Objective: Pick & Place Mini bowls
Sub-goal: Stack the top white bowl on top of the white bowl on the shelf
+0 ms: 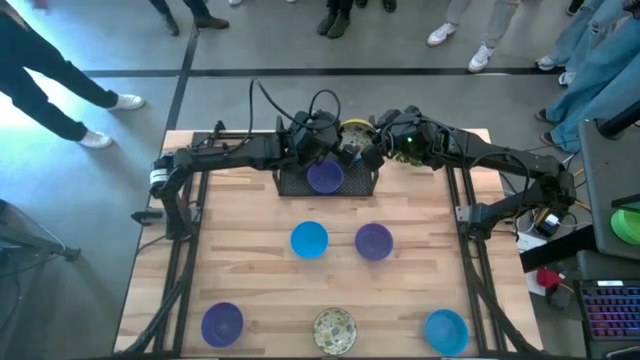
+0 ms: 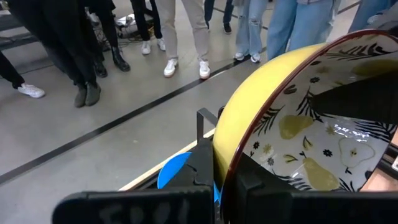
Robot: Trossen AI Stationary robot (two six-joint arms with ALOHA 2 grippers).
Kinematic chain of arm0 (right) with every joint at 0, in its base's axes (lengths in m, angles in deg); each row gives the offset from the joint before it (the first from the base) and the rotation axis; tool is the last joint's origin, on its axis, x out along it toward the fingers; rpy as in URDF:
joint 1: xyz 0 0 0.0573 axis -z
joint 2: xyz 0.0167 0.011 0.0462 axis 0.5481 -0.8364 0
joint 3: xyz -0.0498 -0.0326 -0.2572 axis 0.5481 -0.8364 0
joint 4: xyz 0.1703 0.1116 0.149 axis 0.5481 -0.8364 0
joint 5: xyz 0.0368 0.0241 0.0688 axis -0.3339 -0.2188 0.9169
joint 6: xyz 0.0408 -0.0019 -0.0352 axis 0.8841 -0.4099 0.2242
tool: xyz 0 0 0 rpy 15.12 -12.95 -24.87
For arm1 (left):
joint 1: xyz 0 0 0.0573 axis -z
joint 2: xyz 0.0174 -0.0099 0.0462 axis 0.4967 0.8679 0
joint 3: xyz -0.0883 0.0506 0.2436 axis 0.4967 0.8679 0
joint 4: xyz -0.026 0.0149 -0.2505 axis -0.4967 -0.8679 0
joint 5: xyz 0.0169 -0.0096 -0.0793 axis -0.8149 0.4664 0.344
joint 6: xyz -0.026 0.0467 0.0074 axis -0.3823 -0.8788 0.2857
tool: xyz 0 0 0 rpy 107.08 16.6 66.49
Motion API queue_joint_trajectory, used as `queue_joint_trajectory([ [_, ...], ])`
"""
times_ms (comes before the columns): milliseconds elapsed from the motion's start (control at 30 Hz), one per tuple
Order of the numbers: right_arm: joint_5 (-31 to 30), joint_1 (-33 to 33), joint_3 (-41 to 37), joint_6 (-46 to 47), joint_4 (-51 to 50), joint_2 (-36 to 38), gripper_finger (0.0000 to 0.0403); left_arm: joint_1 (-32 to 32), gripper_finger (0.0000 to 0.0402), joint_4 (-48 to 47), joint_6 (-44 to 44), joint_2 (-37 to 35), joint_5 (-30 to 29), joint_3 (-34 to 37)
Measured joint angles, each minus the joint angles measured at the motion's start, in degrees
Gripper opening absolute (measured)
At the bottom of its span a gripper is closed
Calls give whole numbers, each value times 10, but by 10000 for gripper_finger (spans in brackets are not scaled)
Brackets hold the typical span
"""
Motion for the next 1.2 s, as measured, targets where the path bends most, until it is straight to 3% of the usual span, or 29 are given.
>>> queue_joint_trajectory([
  [533,18,2,0,-23,-3,0,200,-2,5,-19,24,0,-4,0],
  [867,25,0,0,-27,-4,19,221,-5,5,-27,45,0,-2,0],
  [1200,123,0,0,-28,-19,26,221,-12,4,-55,58,-1,-6,0],
])
